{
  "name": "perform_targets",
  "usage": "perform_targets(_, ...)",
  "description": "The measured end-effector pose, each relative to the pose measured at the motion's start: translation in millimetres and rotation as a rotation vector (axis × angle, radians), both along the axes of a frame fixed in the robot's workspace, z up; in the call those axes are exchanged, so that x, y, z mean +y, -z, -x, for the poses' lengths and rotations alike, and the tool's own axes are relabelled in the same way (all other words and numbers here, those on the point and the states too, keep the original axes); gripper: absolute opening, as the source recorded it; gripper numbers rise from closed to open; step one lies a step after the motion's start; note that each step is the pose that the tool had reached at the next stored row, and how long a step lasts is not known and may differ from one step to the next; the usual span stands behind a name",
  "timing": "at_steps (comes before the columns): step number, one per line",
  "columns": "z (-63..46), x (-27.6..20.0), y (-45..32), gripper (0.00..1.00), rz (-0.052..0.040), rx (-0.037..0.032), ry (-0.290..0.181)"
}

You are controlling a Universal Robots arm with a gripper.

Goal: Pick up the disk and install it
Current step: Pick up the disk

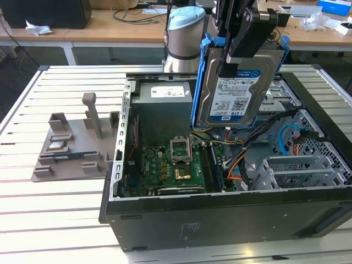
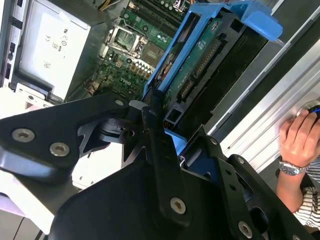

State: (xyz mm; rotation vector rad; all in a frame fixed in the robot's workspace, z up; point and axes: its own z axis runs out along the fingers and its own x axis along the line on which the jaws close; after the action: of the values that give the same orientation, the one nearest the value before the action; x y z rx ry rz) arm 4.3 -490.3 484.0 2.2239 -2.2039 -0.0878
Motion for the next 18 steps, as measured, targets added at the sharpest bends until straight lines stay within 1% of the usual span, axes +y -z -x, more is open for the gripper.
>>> perform_targets(13, -1.2, -0.7, 3.9, 0.37, 0.0000, 0.0001, 0.000)
perform_targets(16, -1.3, -2.2, 4.8, 0.37, -0.0001, 0.0000, 0.000)
perform_targets(18, -1.4, -4.7, 5.2, 0.37, 0.0000, 0.0000, 0.000)
